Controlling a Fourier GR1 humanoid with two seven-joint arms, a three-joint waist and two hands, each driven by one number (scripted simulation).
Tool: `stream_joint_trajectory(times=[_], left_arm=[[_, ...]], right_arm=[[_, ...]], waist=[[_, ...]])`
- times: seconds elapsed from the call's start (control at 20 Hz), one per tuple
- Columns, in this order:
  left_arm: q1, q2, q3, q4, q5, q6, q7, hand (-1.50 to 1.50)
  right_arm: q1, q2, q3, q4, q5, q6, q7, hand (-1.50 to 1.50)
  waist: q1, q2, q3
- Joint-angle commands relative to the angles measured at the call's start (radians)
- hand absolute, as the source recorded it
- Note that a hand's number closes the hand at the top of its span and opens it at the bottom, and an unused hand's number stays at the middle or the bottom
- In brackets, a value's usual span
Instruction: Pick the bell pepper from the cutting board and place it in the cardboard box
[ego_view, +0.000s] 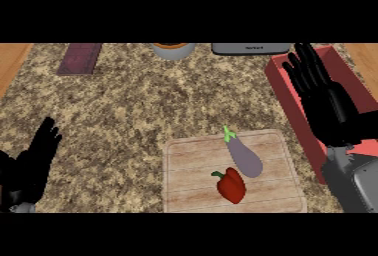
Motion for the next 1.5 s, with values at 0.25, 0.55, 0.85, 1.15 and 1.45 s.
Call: stream_joint_trajectory(times=[0.25,0.55,0.85,1.15,1.45], left_arm=[[-0.222,0.13,-0.101,-0.095,-0.137,-0.192,-0.175,0.0],[-0.269,0.077,-0.166,-0.003,-0.164,-0.257,-0.25,0.0],[-0.307,0.066,-0.15,0.055,-0.161,-0.291,-0.269,0.0],[-0.334,0.046,-0.134,0.102,-0.17,-0.302,-0.285,0.0],[-0.353,0.072,-0.093,0.091,-0.146,-0.341,-0.26,0.0]], right_arm=[[-0.202,-0.158,0.001,-0.168,-0.032,0.291,-0.045,-1.5],[-0.077,-0.323,0.045,-0.054,0.237,0.467,-0.343,-1.5],[-0.101,-0.404,0.094,-0.024,0.497,0.504,-0.594,-1.5],[-0.1,-0.476,0.237,-0.182,0.724,0.535,-0.445,-1.5],[-0.091,-0.493,0.383,-0.398,0.867,0.65,-0.23,-1.5]], waist=[[-0.037,-0.036,-0.022],[-0.007,-0.02,-0.02],[0.009,-0.023,-0.021],[-0.001,-0.029,-0.023],[0.0,-0.034,-0.023]])
